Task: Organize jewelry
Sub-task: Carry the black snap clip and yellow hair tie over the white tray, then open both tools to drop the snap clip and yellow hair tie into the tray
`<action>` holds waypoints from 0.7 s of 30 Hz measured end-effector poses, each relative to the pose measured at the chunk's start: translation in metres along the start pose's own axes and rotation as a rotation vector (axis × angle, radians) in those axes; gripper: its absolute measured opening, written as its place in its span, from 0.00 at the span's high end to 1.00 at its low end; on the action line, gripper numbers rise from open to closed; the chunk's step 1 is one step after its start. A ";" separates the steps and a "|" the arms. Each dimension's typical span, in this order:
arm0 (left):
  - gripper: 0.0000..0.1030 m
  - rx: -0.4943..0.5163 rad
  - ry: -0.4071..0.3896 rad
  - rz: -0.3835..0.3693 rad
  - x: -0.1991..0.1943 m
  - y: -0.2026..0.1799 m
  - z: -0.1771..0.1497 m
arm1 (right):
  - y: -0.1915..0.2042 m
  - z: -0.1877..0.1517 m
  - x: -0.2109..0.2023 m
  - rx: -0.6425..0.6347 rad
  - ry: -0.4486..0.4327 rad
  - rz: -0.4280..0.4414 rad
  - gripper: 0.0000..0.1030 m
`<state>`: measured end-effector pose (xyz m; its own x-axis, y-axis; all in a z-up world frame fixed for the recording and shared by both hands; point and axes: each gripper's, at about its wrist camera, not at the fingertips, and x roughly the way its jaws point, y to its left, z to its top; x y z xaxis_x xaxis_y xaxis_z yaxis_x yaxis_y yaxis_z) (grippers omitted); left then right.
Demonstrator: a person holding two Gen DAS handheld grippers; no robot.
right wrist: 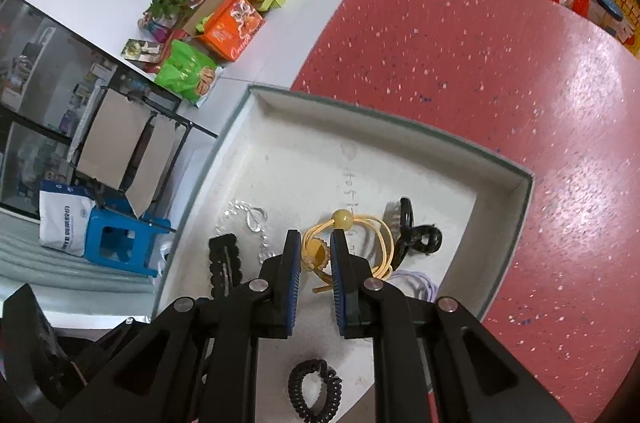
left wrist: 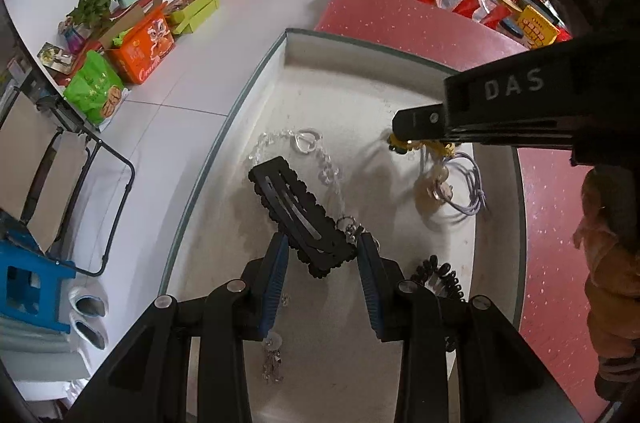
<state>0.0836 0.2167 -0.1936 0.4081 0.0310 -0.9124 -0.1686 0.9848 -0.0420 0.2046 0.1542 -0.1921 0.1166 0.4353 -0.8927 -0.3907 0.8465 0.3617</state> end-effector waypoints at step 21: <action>0.49 0.028 0.052 0.070 0.008 -0.011 -0.008 | -0.013 -0.007 0.017 0.082 0.064 0.019 0.82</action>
<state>0.0819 0.2050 -0.2039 0.3493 0.0918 -0.9325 -0.1695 0.9850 0.0335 0.2058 0.1486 -0.2141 0.0498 0.4332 -0.8999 -0.3161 0.8616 0.3972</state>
